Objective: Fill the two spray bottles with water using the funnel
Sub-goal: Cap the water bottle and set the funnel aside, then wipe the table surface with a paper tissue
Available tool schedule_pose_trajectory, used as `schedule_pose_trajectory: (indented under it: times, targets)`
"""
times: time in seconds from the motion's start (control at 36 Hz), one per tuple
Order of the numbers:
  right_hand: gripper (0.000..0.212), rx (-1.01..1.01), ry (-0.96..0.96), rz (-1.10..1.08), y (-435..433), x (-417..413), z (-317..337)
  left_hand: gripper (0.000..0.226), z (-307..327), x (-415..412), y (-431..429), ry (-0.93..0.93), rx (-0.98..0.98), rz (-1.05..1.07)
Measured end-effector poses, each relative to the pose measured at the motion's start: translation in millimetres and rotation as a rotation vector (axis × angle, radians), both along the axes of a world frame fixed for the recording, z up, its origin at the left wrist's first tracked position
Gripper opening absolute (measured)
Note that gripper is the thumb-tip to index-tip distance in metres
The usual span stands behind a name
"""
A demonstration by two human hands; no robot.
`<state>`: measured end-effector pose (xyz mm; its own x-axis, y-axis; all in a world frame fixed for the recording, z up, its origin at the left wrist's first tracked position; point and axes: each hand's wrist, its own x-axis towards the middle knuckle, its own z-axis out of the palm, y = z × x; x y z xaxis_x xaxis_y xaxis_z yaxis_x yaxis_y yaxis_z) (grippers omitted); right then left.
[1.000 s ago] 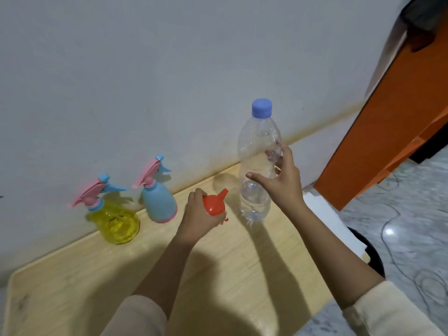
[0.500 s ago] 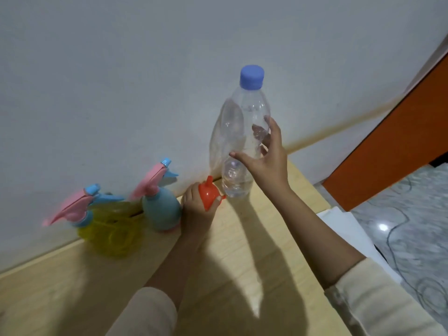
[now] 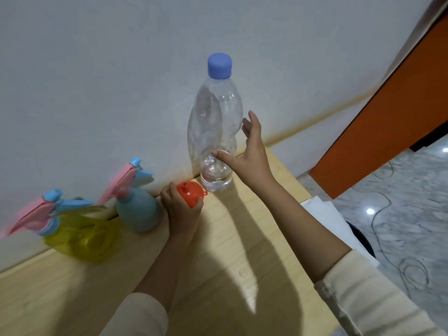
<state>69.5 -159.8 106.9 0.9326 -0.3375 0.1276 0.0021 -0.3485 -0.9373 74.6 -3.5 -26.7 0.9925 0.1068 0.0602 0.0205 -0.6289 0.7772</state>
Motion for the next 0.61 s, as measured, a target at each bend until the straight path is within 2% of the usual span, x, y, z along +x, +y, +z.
schedule_pose_trajectory:
  times: [0.08, 0.17, 0.25, 0.31, 0.39, 0.5, 0.61]
  targets:
    - [0.094, 0.013, 0.004, -0.012, -16.0, -19.7, 0.5, 0.078, 5.4, -10.5, -7.7, -0.049, -0.061, 0.047]
    - [0.064, -0.017, 0.019, -0.042, -44.9, -49.5, -5.6, 0.066, 8.4, -30.9, -20.5, -0.2, -0.111, 0.041]
    - [0.038, -0.063, 0.058, -0.078, -84.1, -87.9, -19.8, 0.058, 15.0, -60.9, -45.1, -0.182, -0.216, -0.125]
    - [0.031, -0.081, 0.108, -0.113, -109.3, -116.6, -32.2, 0.047, 19.0, -78.7, -67.6, -0.153, -0.287, -0.293]
    - [0.024, -0.143, 0.196, -0.182, -140.2, -159.9, -50.3, 0.027, 21.6, -101.1, -103.1, -0.148, -0.318, -0.581]
    - [0.022, -0.25, 0.298, -0.204, -161.8, -205.7, -69.4, 0.032, 15.7, -114.7, -139.2, -0.045, -0.242, -0.866]
    - [0.04, -0.449, 0.453, -0.105, -164.3, -225.1, -88.9, 0.038, 10.8, -113.5, -162.8, 0.02, -0.031, -1.049]
